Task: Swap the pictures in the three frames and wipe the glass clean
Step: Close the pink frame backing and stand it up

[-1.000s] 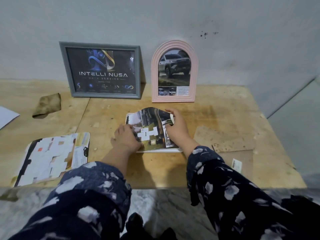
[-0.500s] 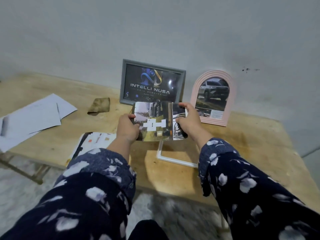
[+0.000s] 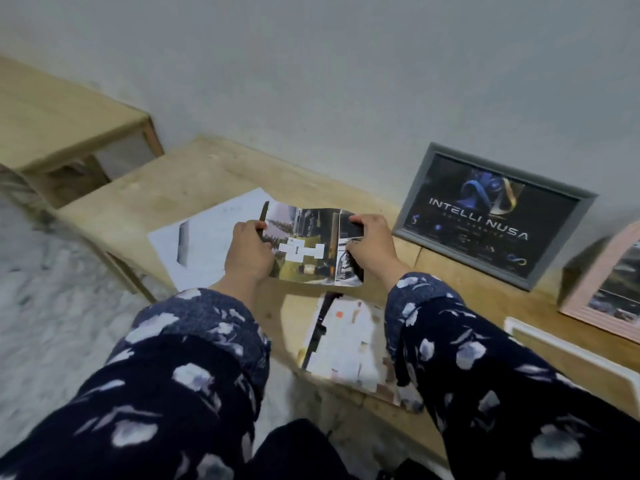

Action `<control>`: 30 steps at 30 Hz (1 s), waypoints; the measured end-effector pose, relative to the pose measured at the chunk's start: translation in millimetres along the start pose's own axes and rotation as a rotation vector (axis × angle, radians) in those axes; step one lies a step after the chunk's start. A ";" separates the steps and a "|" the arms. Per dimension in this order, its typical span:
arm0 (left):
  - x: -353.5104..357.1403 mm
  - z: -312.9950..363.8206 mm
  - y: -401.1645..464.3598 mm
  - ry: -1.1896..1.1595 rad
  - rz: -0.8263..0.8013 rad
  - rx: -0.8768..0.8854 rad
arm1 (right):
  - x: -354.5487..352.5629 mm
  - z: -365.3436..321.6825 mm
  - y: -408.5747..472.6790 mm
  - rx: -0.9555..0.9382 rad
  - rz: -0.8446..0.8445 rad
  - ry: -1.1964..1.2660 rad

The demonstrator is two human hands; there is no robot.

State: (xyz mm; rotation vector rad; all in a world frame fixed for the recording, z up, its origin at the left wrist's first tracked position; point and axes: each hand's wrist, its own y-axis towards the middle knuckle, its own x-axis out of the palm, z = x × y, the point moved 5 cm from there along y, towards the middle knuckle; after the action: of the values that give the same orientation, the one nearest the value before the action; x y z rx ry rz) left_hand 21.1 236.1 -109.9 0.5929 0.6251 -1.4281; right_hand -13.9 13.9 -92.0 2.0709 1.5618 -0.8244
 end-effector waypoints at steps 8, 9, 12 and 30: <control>-42.1 -89.6 51.5 0.123 -0.010 -0.068 | 110.1 -52.5 49.7 -0.058 -0.144 -0.087; -44.2 -99.2 55.7 0.143 -0.022 -0.078 | 122.7 -54.4 54.9 -0.057 -0.169 -0.102; -42.6 -123.5 62.3 0.287 -0.100 -0.121 | 154.7 -52.4 63.3 -0.051 -0.258 -0.212; -1.7 -95.4 38.7 0.466 -0.251 0.034 | 134.5 -12.1 26.1 0.005 -0.257 -0.448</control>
State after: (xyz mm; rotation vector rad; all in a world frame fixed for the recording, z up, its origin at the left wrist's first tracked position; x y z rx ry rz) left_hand 55.9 306.9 -176.1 0.9113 1.0744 -1.5451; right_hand 39.7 110.0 -174.4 1.5580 1.5776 -1.2804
